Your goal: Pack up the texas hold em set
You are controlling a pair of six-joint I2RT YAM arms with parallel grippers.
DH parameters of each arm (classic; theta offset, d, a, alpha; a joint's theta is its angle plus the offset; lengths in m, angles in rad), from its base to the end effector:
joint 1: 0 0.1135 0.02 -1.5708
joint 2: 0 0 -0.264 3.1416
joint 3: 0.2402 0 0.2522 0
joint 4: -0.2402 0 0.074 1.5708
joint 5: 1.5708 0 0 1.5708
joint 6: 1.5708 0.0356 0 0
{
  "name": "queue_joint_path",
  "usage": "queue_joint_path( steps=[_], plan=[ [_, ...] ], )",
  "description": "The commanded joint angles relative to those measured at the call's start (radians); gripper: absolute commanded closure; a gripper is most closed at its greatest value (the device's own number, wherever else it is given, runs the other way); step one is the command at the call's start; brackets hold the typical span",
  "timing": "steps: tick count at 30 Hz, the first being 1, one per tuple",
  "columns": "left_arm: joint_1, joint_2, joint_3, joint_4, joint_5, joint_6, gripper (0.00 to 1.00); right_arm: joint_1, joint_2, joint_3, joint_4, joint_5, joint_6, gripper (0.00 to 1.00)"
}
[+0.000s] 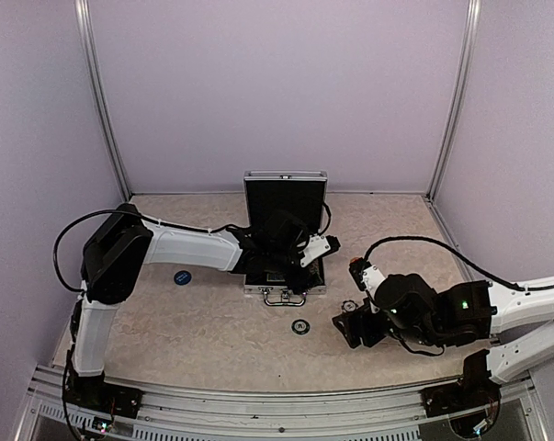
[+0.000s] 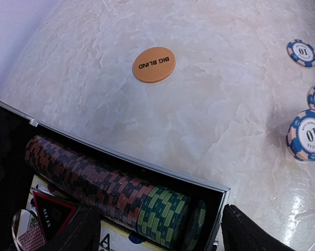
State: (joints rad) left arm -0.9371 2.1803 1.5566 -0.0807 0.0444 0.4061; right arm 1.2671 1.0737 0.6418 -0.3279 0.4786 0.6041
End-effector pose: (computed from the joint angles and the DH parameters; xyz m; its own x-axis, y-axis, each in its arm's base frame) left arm 0.2880 -0.3946 0.1646 -0.0263 0.7023 -0.7114 0.9095 0.3122 0.2746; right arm 0.0809 0.2034 0.2248 -0.5939 -0.2092 -0.7768 -0.4979 0.8540 0.1507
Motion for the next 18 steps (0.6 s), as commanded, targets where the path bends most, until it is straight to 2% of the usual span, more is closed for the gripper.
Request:
queue_joint_path(
  steps=[1, 18],
  plan=[
    [0.011, 0.041, 0.053, -0.019, -0.027, 0.017, 0.22, 0.002, -0.032, 0.016, -0.033, 0.025, 0.019, 0.13],
    [0.039, 0.044, 0.042, 0.034, -0.097, 0.010, 0.22, 0.000, -0.008, 0.016, -0.025, 0.022, 0.024, 0.13]
  ],
)
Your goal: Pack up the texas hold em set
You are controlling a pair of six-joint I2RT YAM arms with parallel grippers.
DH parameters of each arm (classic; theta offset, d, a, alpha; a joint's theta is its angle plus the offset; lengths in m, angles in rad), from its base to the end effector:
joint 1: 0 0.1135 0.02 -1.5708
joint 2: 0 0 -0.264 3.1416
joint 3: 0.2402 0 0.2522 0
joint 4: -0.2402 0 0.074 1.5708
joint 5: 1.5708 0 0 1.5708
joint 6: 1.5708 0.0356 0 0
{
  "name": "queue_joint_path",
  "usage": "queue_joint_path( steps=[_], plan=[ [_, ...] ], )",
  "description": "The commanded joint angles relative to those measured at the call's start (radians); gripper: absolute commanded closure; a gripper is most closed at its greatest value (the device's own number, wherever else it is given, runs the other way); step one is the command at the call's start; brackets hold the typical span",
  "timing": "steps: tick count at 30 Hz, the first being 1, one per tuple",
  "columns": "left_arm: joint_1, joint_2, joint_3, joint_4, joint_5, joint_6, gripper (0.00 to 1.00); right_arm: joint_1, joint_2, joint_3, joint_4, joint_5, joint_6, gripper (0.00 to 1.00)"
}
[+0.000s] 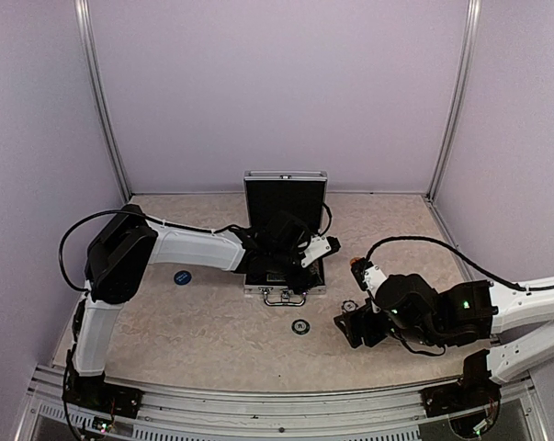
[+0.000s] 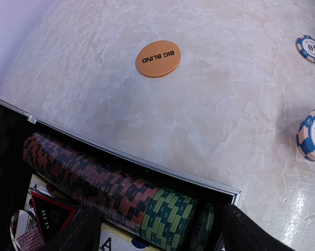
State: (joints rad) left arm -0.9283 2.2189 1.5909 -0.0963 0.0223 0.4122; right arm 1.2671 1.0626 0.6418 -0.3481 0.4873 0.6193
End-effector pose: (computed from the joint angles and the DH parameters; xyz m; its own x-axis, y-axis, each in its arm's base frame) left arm 0.2959 -0.3967 0.1560 -0.0391 0.7207 -0.6922 0.9016 0.3241 0.2865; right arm 0.0803 0.2006 0.2255 -0.6003 -0.2005 -0.7742 -0.4839 0.8618 0.1520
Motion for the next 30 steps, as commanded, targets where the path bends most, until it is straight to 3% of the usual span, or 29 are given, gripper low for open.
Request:
queue_joint_path(
  steps=[1, 13, 25, 30],
  plan=[
    [0.032, 0.000, 0.005, 0.054, -0.076, 0.003, 0.22, 0.000, 0.004, 0.016, -0.005, 0.012, 0.008, 0.13],
    [0.048, -0.034, -0.013, 0.044, -0.081, 0.001, 0.22, 0.000, 0.012, 0.016, 0.001, 0.009, 0.011, 0.13],
    [0.049, -0.133, -0.086, 0.062, 0.002, -0.007, 0.21, 0.000, 0.007, 0.012, 0.004, 0.006, 0.011, 0.13],
    [0.049, -0.091, -0.040, 0.027, -0.006, -0.006, 0.22, 0.000, 0.008, 0.010, 0.008, 0.003, 0.010, 0.13]
  ],
)
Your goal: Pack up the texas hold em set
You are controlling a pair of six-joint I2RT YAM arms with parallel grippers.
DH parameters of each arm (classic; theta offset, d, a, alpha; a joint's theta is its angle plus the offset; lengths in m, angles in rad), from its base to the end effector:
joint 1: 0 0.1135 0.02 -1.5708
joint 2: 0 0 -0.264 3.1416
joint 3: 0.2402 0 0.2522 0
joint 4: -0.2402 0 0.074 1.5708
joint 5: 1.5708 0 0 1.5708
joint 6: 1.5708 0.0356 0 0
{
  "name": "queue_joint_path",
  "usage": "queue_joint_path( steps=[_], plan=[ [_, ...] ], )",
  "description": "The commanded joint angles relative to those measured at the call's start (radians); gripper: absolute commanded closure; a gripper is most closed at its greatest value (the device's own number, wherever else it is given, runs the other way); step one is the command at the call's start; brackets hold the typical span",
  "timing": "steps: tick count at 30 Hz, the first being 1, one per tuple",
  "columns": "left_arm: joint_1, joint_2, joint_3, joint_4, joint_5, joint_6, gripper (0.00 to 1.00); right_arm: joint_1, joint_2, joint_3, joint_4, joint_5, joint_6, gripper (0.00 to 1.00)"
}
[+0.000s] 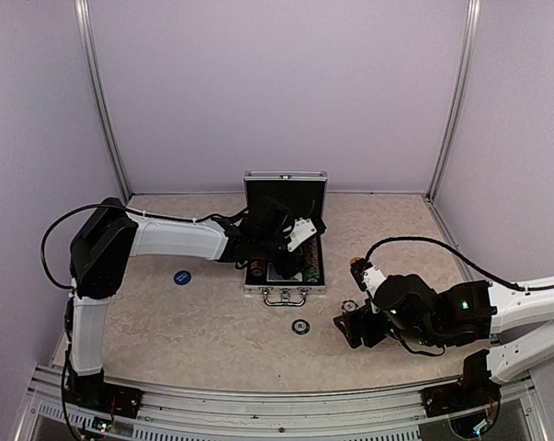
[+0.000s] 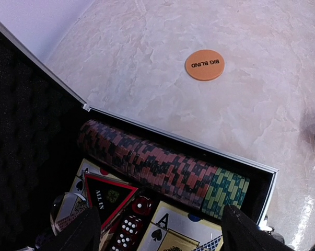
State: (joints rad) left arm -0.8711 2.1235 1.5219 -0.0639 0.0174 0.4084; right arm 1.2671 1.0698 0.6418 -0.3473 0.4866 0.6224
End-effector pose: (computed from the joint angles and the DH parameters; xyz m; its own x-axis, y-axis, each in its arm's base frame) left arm 0.3091 -0.3682 0.1813 -0.0576 0.6851 -0.7262 0.8680 0.3937 0.3025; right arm 0.0806 0.2014 0.2242 -0.6036 -0.2027 -0.7711 -0.4821 0.8631 0.1505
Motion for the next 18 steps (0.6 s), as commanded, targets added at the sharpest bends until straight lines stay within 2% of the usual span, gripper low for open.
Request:
queue_joint_path(
  steps=[1, 5, 11, 18],
  plan=[
    [-0.010, 0.011, 0.034, -0.008, -0.005, -0.003, 0.22, 0.000, -0.001, 0.009, 0.006, 0.004, 0.008, 0.13],
    [-0.014, 0.012, 0.012, 0.015, -0.012, -0.013, 0.22, 0.000, -0.012, 0.000, 0.002, 0.002, 0.015, 0.13],
    [-0.012, -0.076, -0.054, 0.102, -0.066, -0.085, 0.21, -0.001, 0.004, -0.003, 0.023, -0.035, -0.005, 0.13],
    [-0.042, -0.221, -0.166, 0.136, -0.151, -0.237, 0.05, -0.002, 0.165, 0.079, 0.011, -0.100, -0.028, 0.13]
  ],
)
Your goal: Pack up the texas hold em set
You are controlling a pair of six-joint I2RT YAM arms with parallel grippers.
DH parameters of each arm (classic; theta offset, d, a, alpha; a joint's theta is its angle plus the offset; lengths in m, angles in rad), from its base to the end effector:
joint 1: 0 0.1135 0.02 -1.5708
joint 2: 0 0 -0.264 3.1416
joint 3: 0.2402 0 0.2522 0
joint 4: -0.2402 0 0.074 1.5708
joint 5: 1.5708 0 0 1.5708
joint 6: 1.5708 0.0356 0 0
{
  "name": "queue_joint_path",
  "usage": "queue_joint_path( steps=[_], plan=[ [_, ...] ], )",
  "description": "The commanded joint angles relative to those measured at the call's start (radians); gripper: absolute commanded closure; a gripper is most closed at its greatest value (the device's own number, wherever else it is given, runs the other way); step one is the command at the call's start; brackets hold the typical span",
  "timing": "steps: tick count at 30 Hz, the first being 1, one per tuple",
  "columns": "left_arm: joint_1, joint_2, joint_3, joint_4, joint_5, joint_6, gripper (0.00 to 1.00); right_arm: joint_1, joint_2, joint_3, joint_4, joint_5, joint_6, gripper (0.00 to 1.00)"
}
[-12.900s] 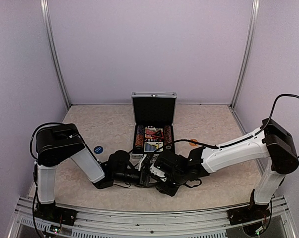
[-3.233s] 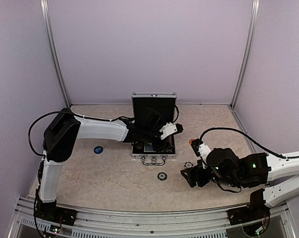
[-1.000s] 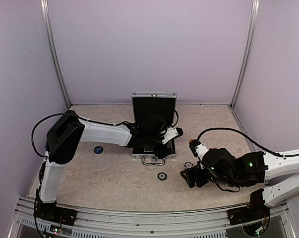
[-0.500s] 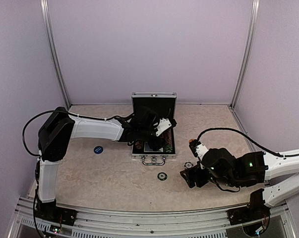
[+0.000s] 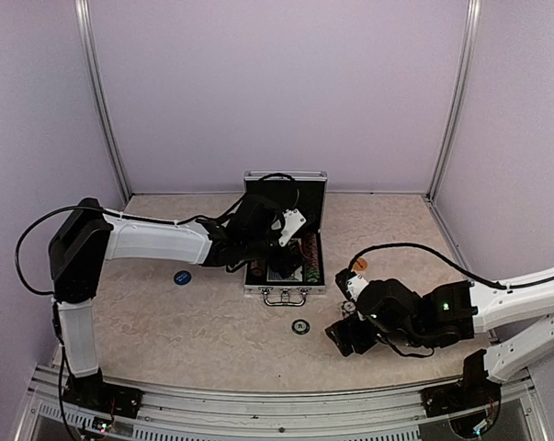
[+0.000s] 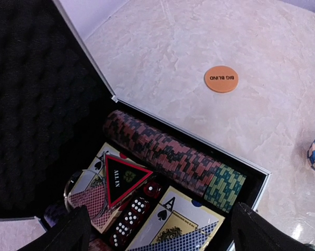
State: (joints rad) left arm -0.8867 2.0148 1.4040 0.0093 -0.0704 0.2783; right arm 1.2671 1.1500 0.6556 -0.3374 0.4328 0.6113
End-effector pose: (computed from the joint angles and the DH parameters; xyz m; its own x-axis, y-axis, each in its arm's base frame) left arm 0.2919 -0.3540 0.1986 -0.1415 0.6072 -0.7818 0.8063 0.5289 0.2648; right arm 0.0824 0.2130 0.2125 -0.6297 -0.2671 -0.7295 -0.5133 0.8479 0.1327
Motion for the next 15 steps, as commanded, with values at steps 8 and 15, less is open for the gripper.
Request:
queue_joint_path(
  steps=[8, 15],
  plan=[
    [-0.079, -0.291, -0.187, 0.014, -0.247, -0.366, 0.01, -0.050, 0.348, 0.249, -0.104, -0.131, -0.019, 0.13],
    [-0.115, -0.424, -0.295, -0.146, -0.481, -0.587, 0.01, -0.098, 0.539, 0.442, -0.211, -0.281, -0.030, 0.14]
  ],
)
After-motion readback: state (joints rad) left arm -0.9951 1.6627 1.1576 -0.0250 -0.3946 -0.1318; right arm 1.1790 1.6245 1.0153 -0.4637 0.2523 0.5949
